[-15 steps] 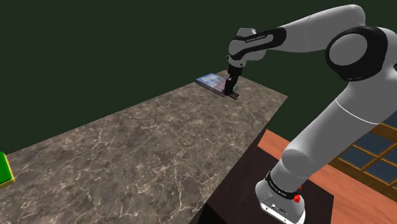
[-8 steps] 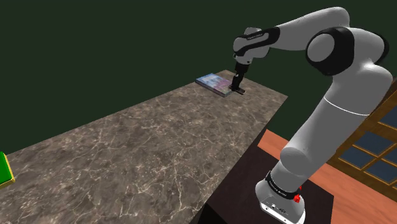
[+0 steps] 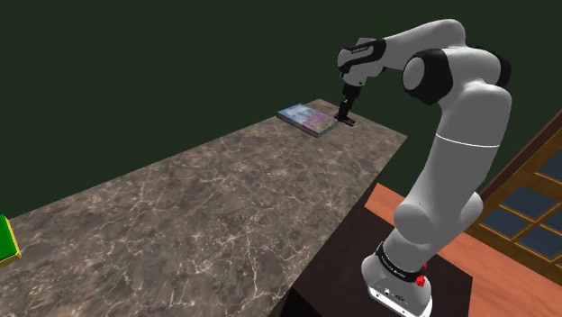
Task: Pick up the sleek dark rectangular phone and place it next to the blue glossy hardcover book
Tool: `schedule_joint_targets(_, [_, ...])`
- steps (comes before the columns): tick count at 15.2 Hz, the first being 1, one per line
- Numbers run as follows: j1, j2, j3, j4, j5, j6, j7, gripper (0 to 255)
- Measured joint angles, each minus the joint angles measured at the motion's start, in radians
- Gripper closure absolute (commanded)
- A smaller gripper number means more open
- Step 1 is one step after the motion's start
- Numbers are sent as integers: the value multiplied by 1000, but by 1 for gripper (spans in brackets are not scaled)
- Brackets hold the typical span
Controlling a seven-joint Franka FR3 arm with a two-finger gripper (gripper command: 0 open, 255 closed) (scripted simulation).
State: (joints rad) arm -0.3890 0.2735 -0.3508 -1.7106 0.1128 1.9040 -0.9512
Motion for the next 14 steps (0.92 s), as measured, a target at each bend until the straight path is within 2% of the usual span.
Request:
schedule_joint_targets(2, [-40,76,-8,97,26,-28,-47,255])
schedule_joint_targets(4, [-59,115,-10,138,38,-32,-68,255])
schedule_joint_targets(14, [-65,163,-2,80,58,69,-83,255])
